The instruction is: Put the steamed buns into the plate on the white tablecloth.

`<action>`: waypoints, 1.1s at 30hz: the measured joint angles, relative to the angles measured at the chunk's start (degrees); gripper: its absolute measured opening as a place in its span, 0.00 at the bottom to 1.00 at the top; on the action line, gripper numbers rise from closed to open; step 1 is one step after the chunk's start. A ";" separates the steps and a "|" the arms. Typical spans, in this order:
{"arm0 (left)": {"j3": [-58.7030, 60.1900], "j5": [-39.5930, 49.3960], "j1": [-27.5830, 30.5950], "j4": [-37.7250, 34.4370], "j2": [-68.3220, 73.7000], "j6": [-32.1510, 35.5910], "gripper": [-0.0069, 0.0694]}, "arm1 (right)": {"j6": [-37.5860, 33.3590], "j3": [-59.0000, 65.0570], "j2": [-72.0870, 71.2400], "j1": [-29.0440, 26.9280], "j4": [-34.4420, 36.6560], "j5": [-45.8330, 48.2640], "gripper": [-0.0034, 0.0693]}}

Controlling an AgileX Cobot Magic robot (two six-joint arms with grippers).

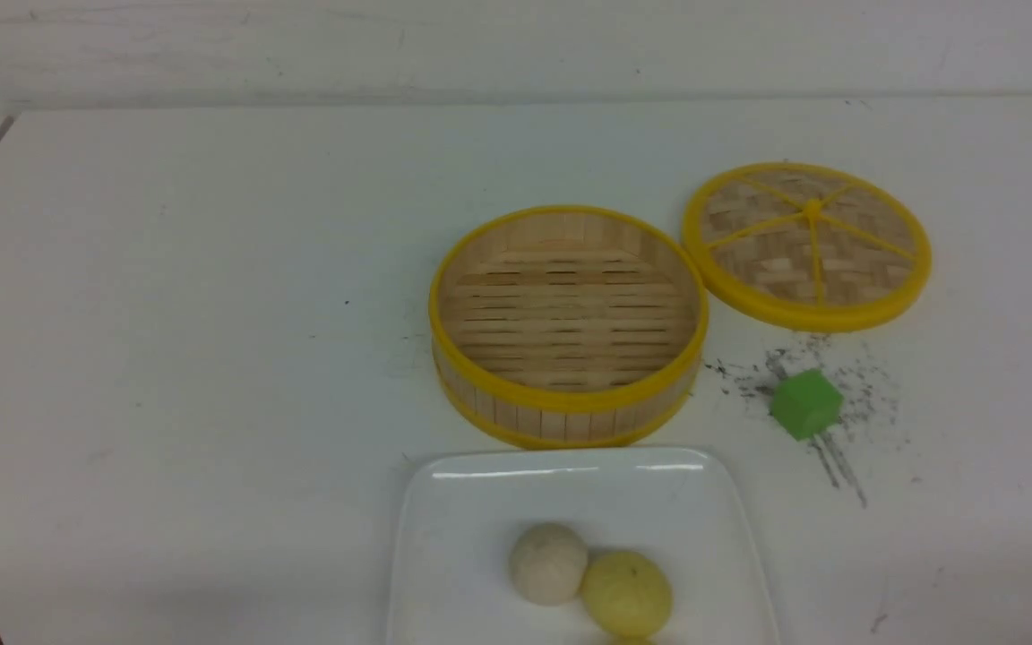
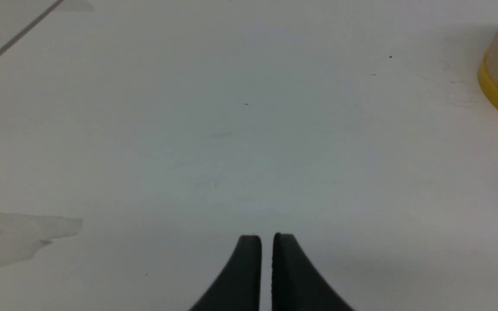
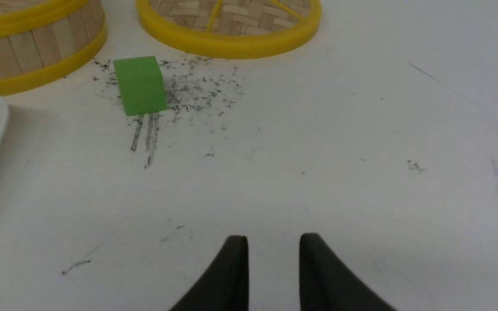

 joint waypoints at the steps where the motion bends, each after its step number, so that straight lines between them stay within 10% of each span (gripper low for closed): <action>1: 0.00 0.00 0.00 0.00 0.00 0.00 0.19 | 0.00 0.00 0.00 0.00 0.00 0.00 0.32; 33: 0.00 0.00 0.00 0.29 0.00 0.00 0.22 | 0.00 0.00 0.00 0.00 0.07 0.00 0.37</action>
